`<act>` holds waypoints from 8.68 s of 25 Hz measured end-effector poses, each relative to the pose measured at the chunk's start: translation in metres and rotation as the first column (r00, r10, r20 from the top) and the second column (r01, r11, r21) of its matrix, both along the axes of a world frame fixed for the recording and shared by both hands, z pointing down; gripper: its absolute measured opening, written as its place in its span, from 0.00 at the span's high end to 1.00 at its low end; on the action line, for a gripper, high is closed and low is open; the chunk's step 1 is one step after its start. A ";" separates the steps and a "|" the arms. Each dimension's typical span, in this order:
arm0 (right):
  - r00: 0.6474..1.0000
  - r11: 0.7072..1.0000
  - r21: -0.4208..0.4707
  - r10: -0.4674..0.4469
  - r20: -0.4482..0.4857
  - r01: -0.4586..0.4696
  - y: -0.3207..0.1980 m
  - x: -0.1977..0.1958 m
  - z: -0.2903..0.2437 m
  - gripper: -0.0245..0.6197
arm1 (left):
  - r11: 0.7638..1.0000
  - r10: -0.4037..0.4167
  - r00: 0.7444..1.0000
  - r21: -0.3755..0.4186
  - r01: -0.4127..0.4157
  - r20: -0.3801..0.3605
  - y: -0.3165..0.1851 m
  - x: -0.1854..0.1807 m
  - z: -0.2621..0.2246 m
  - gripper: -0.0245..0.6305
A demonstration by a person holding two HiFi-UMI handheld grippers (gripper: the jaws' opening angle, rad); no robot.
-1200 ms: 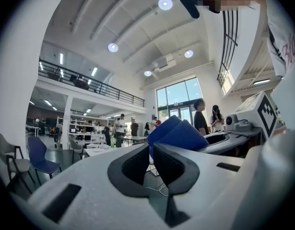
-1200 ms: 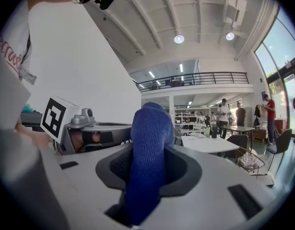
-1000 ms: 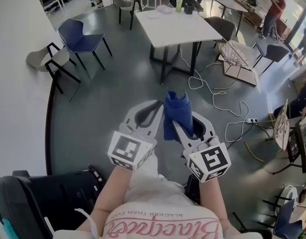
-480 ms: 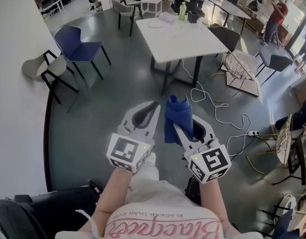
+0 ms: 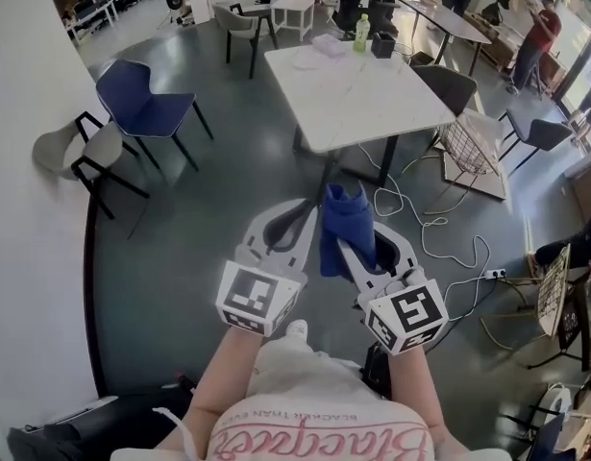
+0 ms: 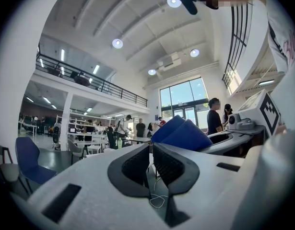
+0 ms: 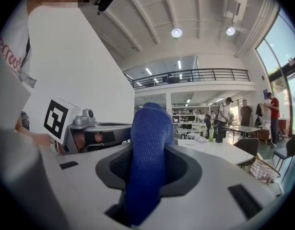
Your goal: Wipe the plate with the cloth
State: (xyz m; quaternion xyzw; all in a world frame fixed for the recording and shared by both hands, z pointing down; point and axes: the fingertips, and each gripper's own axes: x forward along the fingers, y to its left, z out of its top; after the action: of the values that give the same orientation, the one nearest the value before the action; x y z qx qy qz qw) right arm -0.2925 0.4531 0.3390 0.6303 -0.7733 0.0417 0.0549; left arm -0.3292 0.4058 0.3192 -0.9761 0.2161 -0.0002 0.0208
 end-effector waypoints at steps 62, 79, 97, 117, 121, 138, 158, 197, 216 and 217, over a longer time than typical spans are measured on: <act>0.978 0.977 -0.068 -0.199 0.056 0.203 -0.448 0.322 0.044 0.77 | 0.966 -0.242 0.969 -0.077 0.246 0.058 -0.445 0.298 0.049 0.95; 0.974 0.963 -0.144 -0.223 0.035 0.226 -0.600 0.348 0.065 0.77 | 0.928 -0.335 0.942 -0.166 0.332 0.012 -0.600 0.311 0.072 0.65; 0.968 0.939 -0.238 -0.237 0.078 0.249 -0.674 0.388 0.099 0.77 | 0.864 -0.400 0.909 -0.281 0.418 0.120 -0.674 0.328 0.120 0.64; 0.970 0.894 -0.376 -0.211 0.122 0.242 -0.769 0.432 0.203 0.77 | 0.660 -0.360 0.895 -0.606 0.445 0.265 -0.800 0.364 0.269 0.64; 0.969 0.882 -0.401 -0.214 0.126 0.247 -0.781 0.435 0.217 0.77 | 0.591 -0.327 0.898 -0.678 0.437 0.294 -0.822 0.370 0.296 0.65; 0.964 0.863 -0.432 -0.216 0.152 0.261 -0.794 0.434 0.241 0.77 | 0.387 -0.271 0.874 -0.786 0.482 0.403 -0.859 0.381 0.351 0.67; 0.971 0.871 -0.429 -0.192 0.146 0.237 -0.777 0.439 0.235 0.77 | 0.300 -0.384 0.909 -0.909 0.288 0.161 -0.850 0.383 0.329 0.94; 0.971 0.966 -0.106 -0.231 0.065 0.237 -0.691 0.422 0.063 0.77 | 0.764 -0.339 0.903 -0.638 0.101 -0.264 -0.710 0.359 0.092 0.95; 0.925 0.916 0.123 -0.378 -0.043 0.381 -0.706 0.353 -0.027 0.77 | 0.842 -0.358 0.893 -0.508 0.183 -0.272 -0.677 0.349 0.044 0.95; 0.922 0.915 0.119 -0.380 -0.070 0.386 -0.708 0.349 -0.027 0.77 | 0.843 -0.360 0.893 -0.504 0.187 -0.270 -0.675 0.347 0.043 0.95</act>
State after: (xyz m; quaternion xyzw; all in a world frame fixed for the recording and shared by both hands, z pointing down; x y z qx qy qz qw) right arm 0.0561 -0.2548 0.3124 0.4697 -0.8813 -0.0347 0.0381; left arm 0.0183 -0.2695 0.3618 -0.8941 0.3490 0.1209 -0.2532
